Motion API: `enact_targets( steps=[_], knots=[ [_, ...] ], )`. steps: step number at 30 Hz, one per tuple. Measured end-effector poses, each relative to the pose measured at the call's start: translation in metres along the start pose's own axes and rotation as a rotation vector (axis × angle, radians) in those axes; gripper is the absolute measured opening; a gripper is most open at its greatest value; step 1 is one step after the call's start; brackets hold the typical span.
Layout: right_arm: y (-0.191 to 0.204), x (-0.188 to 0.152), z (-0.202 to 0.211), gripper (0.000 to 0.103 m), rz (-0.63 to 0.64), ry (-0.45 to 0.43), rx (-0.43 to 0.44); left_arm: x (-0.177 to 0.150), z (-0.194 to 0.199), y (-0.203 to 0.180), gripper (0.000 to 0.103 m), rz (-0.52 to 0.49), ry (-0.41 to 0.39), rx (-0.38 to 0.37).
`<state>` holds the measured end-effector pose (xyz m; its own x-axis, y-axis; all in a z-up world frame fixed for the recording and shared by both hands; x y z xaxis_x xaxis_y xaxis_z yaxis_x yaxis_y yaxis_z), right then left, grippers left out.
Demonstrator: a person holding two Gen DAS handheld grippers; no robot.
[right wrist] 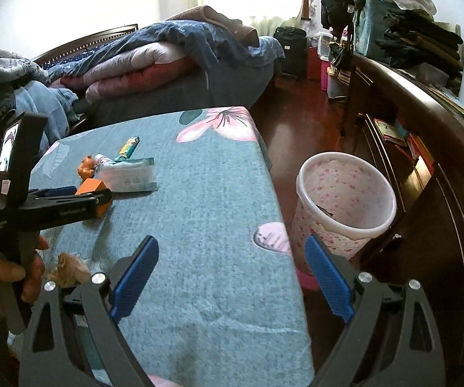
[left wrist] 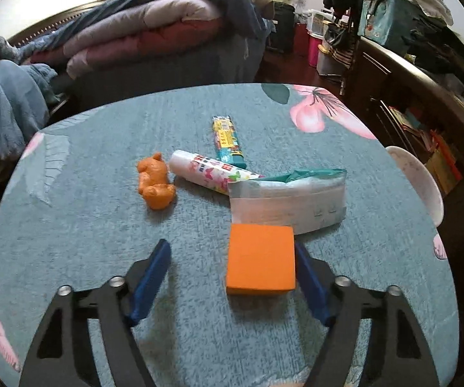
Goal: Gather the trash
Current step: 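Grasp the orange sponge with the left gripper while the right gripper grasps the beige tissue, then carry the sponge and tissue over the wastebasket and open both grippers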
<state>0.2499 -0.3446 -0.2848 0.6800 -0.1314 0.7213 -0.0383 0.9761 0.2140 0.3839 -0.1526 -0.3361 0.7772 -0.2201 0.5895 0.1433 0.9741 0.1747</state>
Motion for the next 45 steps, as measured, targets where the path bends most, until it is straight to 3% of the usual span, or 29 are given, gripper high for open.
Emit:
enact_targets(
  steps=[1, 3, 4, 7, 17, 23, 33, 36, 39, 41, 42, 45],
  knots=[
    [0.001, 0.0, -0.002, 0.093, -0.002, 0.005, 0.001, 0.0, -0.001, -0.001, 0.063, -0.008, 0.0, 0.001],
    [0.007, 0.001, -0.004, 0.093, -0.006, 0.006, 0.009, -0.001, 0.0, -0.004, 0.035, -0.038, -0.011, -0.009],
    [0.012, 0.001, -0.005, 0.093, -0.009, 0.008, 0.018, -0.002, 0.0, -0.005, 0.034, -0.05, -0.013, -0.017],
    [0.029, 0.0, -0.008, 0.093, -0.014, 0.013, 0.058, -0.004, 0.007, -0.001, 0.034, -0.049, -0.021, -0.065],
    [0.102, -0.013, -0.024, 0.093, 0.053, 0.068, 0.172, -0.015, 0.05, 0.094, 0.034, 0.136, -0.102, -0.012],
    [0.134, -0.019, -0.033, 0.099, 0.101, 0.084, 0.184, -0.029, 0.062, 0.148, 0.034, 0.204, -0.111, 0.031],
    [0.161, -0.045, -0.084, 0.099, 0.152, 0.218, 0.161, -0.051, 0.066, 0.174, 0.034, 0.231, -0.106, 0.037],
    [0.162, -0.051, -0.091, 0.092, 0.175, 0.236, 0.139, -0.051, 0.066, 0.172, 0.034, 0.223, -0.106, 0.031],
    [0.168, -0.05, -0.087, 0.065, 0.199, 0.215, 0.154, -0.05, 0.067, 0.166, 0.034, 0.212, -0.108, 0.022],
    [0.171, -0.049, -0.085, 0.035, 0.201, 0.219, 0.175, -0.048, 0.069, 0.163, 0.034, 0.21, -0.109, 0.014],
    [0.171, -0.048, -0.085, 0.029, 0.199, 0.218, 0.176, -0.047, 0.07, 0.159, 0.034, 0.208, -0.11, 0.005],
    [0.167, -0.045, -0.08, 0.025, 0.181, 0.209, 0.193, -0.044, 0.076, 0.15, 0.034, 0.2, -0.12, -0.01]
  ],
)
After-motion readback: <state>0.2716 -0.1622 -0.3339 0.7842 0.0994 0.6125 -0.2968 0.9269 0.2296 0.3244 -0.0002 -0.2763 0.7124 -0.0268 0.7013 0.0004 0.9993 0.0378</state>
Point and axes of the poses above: each gripper's, at about its wrist camera, not at the fingertips, and z roughly against the way its jaws point, y to its left, x to its top, the point moved 9 cm from there along -z, roughly the way its jaws point, and after that the axes turned 14 degrees about x, right-handed, at the moved point
